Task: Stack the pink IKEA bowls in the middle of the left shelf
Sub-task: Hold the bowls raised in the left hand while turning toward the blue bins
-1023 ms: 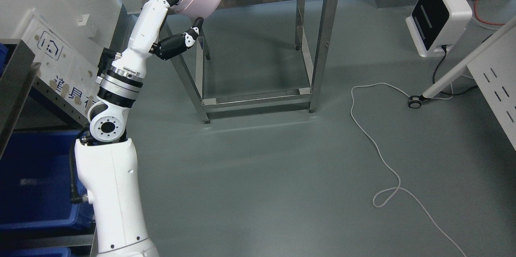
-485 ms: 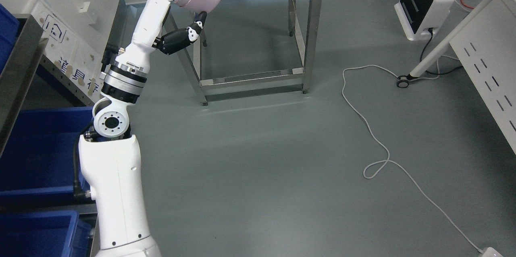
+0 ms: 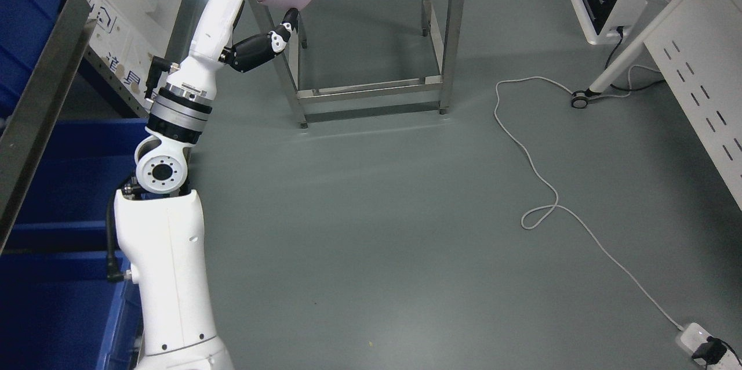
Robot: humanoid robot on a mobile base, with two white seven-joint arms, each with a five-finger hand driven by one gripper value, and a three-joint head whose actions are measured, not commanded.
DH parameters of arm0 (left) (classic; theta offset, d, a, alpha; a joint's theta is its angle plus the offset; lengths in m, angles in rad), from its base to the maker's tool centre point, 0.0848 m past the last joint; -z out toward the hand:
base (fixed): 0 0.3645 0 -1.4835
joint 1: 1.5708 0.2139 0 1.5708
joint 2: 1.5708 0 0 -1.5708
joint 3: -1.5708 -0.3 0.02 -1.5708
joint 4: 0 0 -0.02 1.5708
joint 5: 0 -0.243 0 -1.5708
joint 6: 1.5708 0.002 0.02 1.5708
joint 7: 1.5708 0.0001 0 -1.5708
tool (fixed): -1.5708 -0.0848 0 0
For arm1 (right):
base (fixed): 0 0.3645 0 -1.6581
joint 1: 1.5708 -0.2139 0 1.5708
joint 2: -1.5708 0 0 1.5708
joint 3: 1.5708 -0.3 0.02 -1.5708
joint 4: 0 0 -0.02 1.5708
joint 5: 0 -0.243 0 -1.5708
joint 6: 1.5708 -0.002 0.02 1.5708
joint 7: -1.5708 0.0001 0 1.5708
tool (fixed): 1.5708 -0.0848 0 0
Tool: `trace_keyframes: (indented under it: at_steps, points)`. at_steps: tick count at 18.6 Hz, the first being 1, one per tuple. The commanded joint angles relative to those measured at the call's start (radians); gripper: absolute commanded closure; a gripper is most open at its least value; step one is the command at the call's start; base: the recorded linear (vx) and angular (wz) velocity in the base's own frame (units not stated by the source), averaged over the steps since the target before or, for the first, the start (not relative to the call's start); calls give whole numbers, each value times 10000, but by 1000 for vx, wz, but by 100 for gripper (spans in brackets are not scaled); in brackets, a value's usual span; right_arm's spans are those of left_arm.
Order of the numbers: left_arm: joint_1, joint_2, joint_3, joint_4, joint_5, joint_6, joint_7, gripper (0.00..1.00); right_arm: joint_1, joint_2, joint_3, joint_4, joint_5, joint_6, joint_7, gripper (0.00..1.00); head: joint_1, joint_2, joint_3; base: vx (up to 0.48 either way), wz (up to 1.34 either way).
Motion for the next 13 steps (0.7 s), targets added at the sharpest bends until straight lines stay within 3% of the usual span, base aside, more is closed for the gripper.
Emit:
trace_keyframes:
  at_steps: [1, 13]
  points:
    - [-44, 166, -214, -6, 28, 90, 18, 94, 0, -175, -107, 2, 77, 8, 3, 0, 0, 0, 0, -238, 111]
    - [-382, 166, -352, 9, 366, 566, 171, 93, 0, -175, -107, 2, 77, 8, 3, 0, 0, 0, 0, -219, 58]
